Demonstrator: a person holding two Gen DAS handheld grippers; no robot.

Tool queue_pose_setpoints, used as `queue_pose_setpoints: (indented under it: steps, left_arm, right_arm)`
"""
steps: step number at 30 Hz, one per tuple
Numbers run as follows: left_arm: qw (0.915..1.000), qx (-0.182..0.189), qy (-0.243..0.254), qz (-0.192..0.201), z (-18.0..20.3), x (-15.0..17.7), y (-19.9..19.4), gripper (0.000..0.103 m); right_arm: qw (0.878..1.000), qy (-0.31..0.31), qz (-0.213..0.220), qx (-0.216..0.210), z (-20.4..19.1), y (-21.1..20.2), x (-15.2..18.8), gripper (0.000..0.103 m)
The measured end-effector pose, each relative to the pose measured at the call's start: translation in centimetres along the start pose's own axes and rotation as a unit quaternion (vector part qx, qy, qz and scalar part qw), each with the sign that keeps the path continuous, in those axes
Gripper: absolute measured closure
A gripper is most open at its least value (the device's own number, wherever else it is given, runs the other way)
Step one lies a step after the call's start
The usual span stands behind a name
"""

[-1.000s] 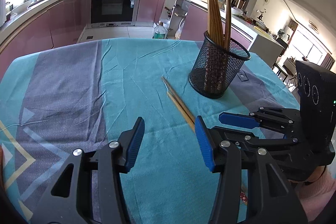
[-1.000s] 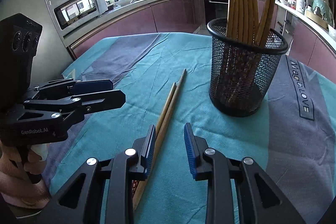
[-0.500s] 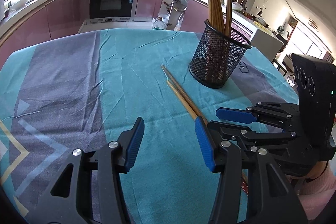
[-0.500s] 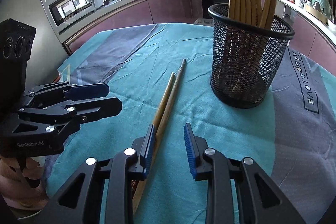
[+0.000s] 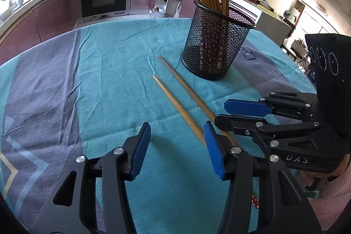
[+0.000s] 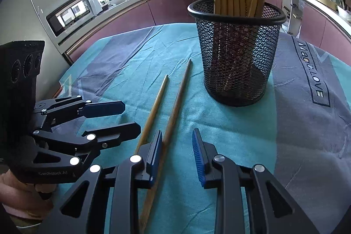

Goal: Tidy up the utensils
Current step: 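Withdraw both tools toward the last two chopsticks on the cloth, then close the left tool on one chopstick while the right tool grasps the other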

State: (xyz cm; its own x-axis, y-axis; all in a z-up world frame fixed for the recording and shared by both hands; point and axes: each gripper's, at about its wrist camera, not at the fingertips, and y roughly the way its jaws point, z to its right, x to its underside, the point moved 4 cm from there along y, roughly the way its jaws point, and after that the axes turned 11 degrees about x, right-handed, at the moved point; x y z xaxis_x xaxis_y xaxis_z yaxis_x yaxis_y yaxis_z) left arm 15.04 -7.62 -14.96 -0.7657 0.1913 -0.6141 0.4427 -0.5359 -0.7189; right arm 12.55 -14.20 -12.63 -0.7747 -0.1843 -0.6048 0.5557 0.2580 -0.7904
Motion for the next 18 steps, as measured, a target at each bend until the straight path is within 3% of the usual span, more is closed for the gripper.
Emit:
queue_pose_setpoints:
  steps: [7,10,15,18]
  left_arm:
    - [0.9995,-0.017,0.023,-0.016,0.8,0.0,1.3,0.054]
    - [0.9992,-0.022,0.029,-0.018,0.8,0.0,1.3,0.059]
    - [0.999,-0.021,0.033,-0.024,0.4,0.1,1.0,0.08]
    - [0.999,-0.021,0.031,-0.024,-0.1,-0.1,0.7,0.086]
  right_arm:
    - [1.0,0.006,-0.001,-0.01,0.6,0.0,0.0,0.077]
    - [1.0,0.003,-0.002,-0.011,0.6,0.0,0.0,0.077]
    - [1.0,-0.008,0.0,-0.005,0.1,0.2,-0.4,0.077]
    - [1.0,-0.016,0.0,-0.002,-0.4,0.6,-0.8,0.077]
